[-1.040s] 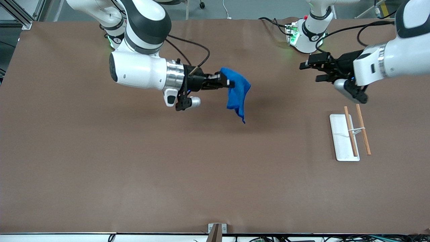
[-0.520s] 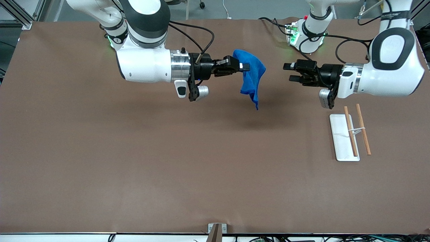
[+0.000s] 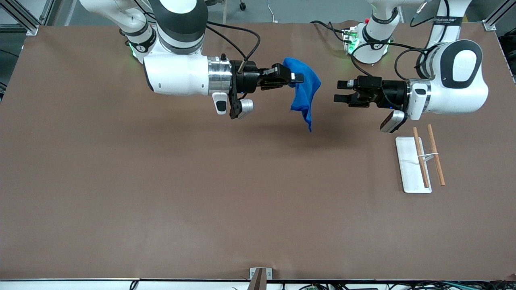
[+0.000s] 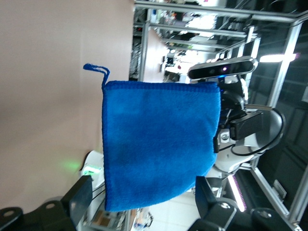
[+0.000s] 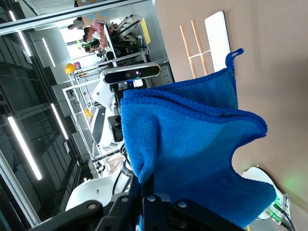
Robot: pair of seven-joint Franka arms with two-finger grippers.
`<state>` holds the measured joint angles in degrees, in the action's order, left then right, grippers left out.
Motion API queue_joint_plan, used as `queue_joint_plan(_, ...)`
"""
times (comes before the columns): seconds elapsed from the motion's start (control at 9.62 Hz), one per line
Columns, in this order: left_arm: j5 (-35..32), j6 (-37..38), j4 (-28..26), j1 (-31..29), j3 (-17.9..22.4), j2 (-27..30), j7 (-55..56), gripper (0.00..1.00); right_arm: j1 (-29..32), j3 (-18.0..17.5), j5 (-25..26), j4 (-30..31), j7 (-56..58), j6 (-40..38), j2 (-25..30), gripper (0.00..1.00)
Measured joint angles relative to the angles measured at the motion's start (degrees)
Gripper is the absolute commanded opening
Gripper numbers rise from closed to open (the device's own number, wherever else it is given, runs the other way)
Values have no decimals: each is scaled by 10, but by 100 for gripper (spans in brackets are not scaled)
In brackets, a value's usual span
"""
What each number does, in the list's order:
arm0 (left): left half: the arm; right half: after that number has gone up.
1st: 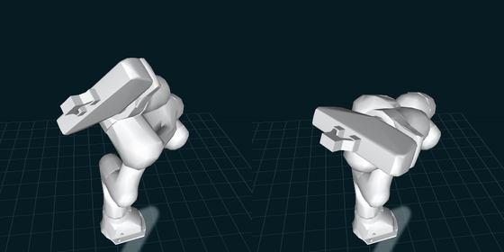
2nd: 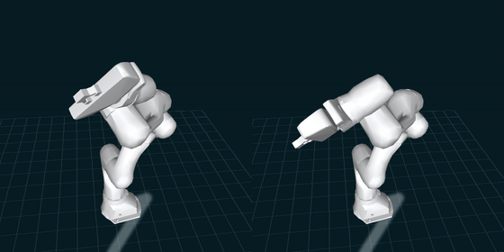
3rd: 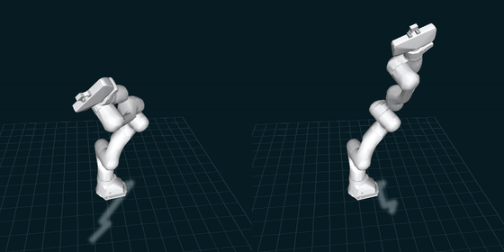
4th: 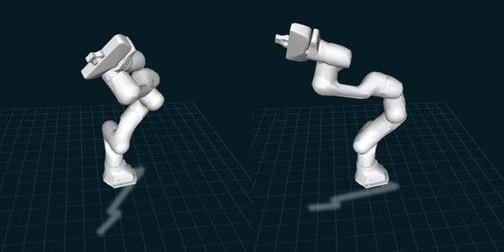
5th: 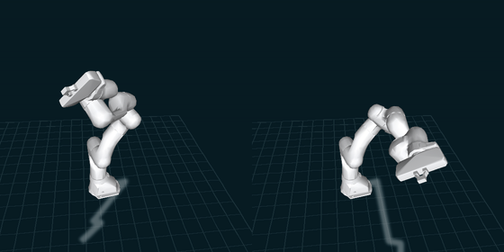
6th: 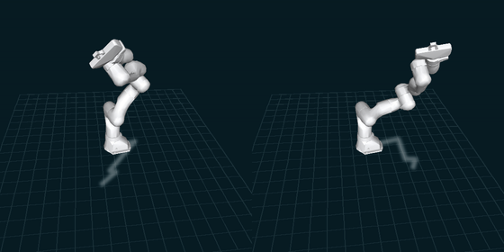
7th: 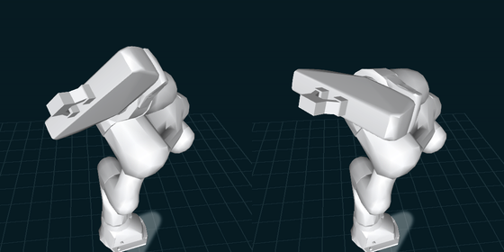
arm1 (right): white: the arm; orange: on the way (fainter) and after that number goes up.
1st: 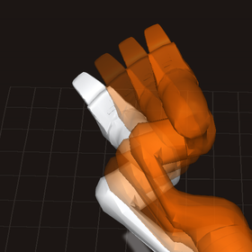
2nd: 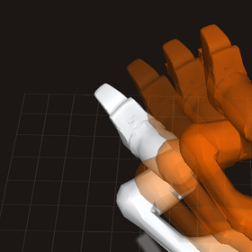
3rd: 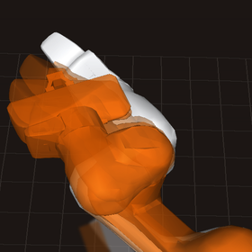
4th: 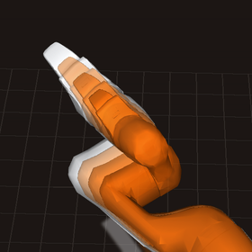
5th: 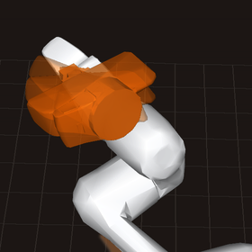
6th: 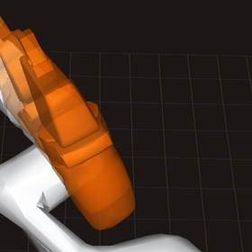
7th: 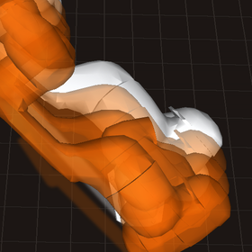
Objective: Right arm passes towel to left arm to hang
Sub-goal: 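Hold the towel up while the left gripper reaches toward it, then grasp the towel with the left gripper beside the right gripper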
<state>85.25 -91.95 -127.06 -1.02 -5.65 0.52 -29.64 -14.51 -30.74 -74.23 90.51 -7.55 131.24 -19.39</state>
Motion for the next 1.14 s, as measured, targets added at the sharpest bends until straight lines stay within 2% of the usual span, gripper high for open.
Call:
queue_joint_plan(0.21, 51, -20, -32, 0, -12, 1, -27, 89, 0, -4, -15, 0, 1, 1, 0, 0)
queue_joint_plan(0.62, 199, -90, -91, 3, -95, 0, -79, 86, -1, -41, -54, -1, 2, 32, 0, 0)
queue_joint_plan(0.83, 212, -90, -95, 0, -94, 1, -81, 76, -1, -41, -54, -1, 2, 32, 0, 0)
queue_joint_plan(0.94, 212, -90, -95, -1, -91, 4, -81, 67, -1, -41, -55, -1, 2, 32, 0, 0)
queue_joint_plan(1.14, 213, -90, -94, -3, -83, 11, -81, 26, -1, -41, -55, -1, 2, 33, 0, 0)
